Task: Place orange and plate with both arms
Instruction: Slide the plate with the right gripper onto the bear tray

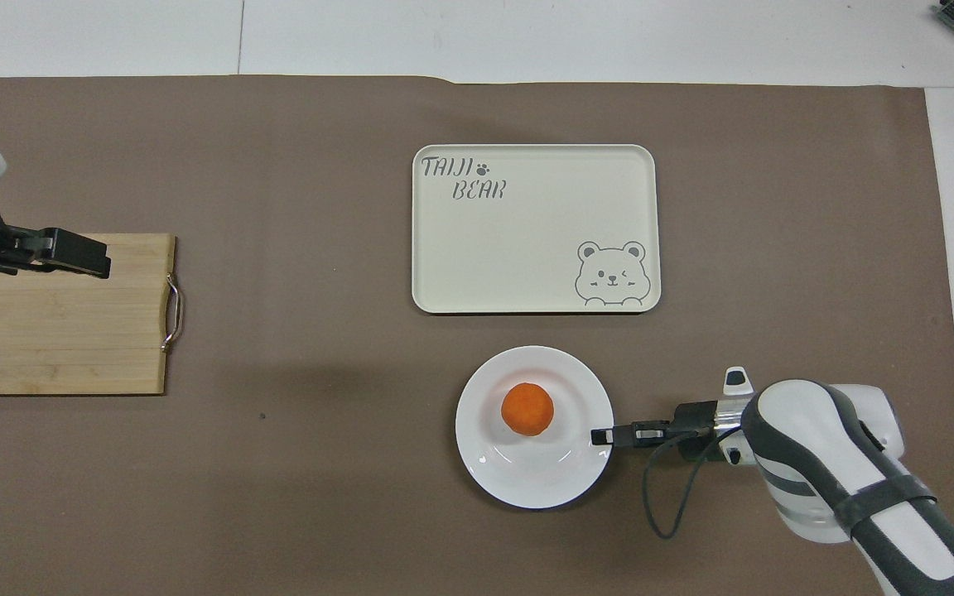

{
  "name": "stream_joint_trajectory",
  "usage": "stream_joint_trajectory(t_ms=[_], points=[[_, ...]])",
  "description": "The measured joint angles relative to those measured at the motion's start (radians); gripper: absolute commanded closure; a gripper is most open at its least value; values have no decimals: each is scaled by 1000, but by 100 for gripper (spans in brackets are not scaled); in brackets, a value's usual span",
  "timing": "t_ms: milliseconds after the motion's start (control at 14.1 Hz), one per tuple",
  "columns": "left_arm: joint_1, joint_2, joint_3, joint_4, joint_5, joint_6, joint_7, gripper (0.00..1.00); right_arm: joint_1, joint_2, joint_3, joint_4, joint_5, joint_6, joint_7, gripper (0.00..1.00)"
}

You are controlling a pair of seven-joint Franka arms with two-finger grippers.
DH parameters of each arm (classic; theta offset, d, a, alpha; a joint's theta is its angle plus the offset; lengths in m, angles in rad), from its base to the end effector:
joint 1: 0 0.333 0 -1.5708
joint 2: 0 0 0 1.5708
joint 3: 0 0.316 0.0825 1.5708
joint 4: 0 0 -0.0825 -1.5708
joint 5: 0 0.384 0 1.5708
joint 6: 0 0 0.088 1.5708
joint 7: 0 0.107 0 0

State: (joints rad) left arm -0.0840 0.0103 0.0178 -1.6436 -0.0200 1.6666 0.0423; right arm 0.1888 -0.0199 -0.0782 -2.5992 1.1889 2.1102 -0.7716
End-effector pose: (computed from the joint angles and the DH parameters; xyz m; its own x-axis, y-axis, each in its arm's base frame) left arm 0.5633 -0.0394 0.5926 0.9942 -0.1064 0.0135 -0.1066 -0.9941 0.0192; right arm 0.3983 0.0879 0.2501 0.9943 0.0283 -0.1024 -0.0641 -0.6090 -0.7905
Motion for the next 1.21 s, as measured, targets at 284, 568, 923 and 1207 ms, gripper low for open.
stream_joint_trajectory(t_ms=[284, 568, 923, 1207], points=[[0, 0, 1, 0, 0, 0, -2, 0, 0, 0, 0, 1, 85, -2, -28, 100], [0, 0, 4, 0, 0, 0, -3, 0, -11, 1, 0, 25, 131, -58, -29, 100], [0, 0, 5, 0, 0, 0, -4, 0, -70, 32, -3, 113, 132, -110, -21, 100], [0, 0, 5, 0, 0, 0, -4, 0, -78, 108, -3, 246, 133, -128, 75, 100]])
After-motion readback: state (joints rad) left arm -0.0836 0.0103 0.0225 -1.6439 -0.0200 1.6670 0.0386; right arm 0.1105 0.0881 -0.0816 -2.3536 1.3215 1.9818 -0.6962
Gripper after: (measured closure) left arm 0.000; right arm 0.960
